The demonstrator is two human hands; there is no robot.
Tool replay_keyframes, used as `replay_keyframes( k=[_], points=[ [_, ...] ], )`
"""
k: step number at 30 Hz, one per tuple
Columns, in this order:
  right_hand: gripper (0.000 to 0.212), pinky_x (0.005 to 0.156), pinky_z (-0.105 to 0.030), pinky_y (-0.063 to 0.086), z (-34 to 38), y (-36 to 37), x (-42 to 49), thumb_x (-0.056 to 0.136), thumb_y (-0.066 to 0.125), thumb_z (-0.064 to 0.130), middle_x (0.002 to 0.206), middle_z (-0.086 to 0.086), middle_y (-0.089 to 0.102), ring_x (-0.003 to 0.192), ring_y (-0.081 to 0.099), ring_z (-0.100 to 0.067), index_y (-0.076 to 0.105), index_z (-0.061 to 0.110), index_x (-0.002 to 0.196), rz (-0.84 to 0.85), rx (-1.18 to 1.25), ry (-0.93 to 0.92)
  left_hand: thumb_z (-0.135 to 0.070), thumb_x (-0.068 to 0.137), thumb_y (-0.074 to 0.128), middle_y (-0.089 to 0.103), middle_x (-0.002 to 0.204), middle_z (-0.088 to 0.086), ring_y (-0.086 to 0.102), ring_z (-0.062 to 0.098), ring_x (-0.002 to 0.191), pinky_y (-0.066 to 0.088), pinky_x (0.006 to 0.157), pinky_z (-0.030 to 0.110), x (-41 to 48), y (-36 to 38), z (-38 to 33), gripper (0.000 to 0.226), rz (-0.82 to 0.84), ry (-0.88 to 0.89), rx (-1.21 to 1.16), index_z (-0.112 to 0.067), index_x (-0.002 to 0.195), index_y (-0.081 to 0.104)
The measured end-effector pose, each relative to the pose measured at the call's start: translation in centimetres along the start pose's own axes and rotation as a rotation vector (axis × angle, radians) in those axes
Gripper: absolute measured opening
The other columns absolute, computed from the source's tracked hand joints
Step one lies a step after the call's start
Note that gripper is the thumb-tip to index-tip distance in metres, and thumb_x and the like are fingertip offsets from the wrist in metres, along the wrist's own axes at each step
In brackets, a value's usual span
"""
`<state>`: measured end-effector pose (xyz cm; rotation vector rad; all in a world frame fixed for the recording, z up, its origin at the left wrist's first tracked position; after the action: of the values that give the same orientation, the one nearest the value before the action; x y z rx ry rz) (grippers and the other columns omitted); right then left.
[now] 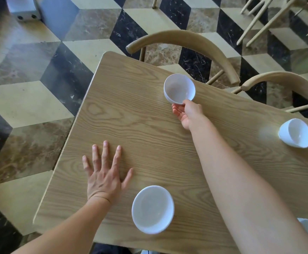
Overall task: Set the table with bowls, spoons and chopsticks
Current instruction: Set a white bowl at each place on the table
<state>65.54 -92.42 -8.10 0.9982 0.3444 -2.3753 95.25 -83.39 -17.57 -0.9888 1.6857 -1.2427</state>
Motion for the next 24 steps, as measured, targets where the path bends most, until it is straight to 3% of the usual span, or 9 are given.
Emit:
replay_keyframes(
  k=[5, 8, 11, 15, 24],
  points=[
    [0.023, 0.043, -0.023, 0.053, -0.1, -0.1, -0.1, 0.094, 0.041, -0.005, 0.074, -0.020, 0.060, 0.059, 0.060, -0.023, 0.054, -0.009, 0.112, 0.015, 0.045, 0.003, -0.072, 0.083, 0.038, 0.019, 0.165, 0.013, 0.007, 0.041, 0.152, 0.005, 0.117, 0.065, 0.0, 0.0, 0.0, 0.083, -0.012, 0.002, -0.001, -0.026, 0.152, 0.038],
    [0.010, 0.046, -0.025, 0.056, -0.4, 0.0, -0.4, 0.098, 0.046, -0.002, 0.071, -0.018, 0.059, 0.060, 0.061, -0.023, 0.053, -0.008, 0.097, 0.036, 0.079, 0.014, -0.072, 0.082, 0.038, 0.018, 0.165, 0.013, 0.007, 0.041, 0.152, 0.005, 0.117, 0.065, 0.0, 0.0, -0.1, 0.083, -0.014, 0.004, 0.000, -0.027, 0.152, 0.037],
    [0.014, 0.050, -0.026, 0.059, -0.8, 0.1, -0.4, 0.099, 0.049, 0.001, 0.072, -0.017, 0.059, 0.061, 0.062, -0.023, 0.053, -0.005, 0.087, 0.048, 0.104, 0.024, -0.073, 0.082, 0.039, 0.018, 0.165, 0.012, 0.007, 0.040, 0.152, 0.005, 0.117, 0.065, 0.0, 0.1, 0.0, 0.084, -0.011, 0.003, 0.005, -0.028, 0.152, 0.037],
    [0.013, 0.053, -0.028, 0.060, -1.1, -0.3, -0.5, 0.099, 0.052, 0.006, 0.076, -0.019, 0.061, 0.062, 0.063, -0.025, 0.053, -0.004, 0.091, 0.061, 0.112, 0.036, -0.072, 0.082, 0.039, 0.019, 0.165, 0.013, 0.007, 0.041, 0.152, 0.005, 0.117, 0.065, 0.0, 0.2, 0.1, 0.083, -0.013, 0.003, 0.003, -0.027, 0.152, 0.039],
    [0.016, 0.043, -0.024, 0.047, -4.5, -7.1, -6.2, 0.098, 0.046, 0.010, 0.071, -0.013, 0.060, 0.054, 0.056, -0.021, 0.051, 0.004, 0.083, 0.003, -0.091, 0.040, -0.076, 0.084, 0.036, 0.011, 0.167, 0.008, -0.001, 0.036, 0.153, -0.009, 0.118, 0.056, 0.1, -0.4, 0.3, 0.083, 0.052, -0.029, -0.039, -0.032, 0.154, 0.030]
  ],
)
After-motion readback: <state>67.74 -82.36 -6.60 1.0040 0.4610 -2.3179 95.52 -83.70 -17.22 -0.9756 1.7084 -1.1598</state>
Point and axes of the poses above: each hand's wrist, its own x-axis towards the middle knuckle, its own y-axis out of the palm, z = x × y, the point moved 1 cm from there along x, towards the middle knuckle
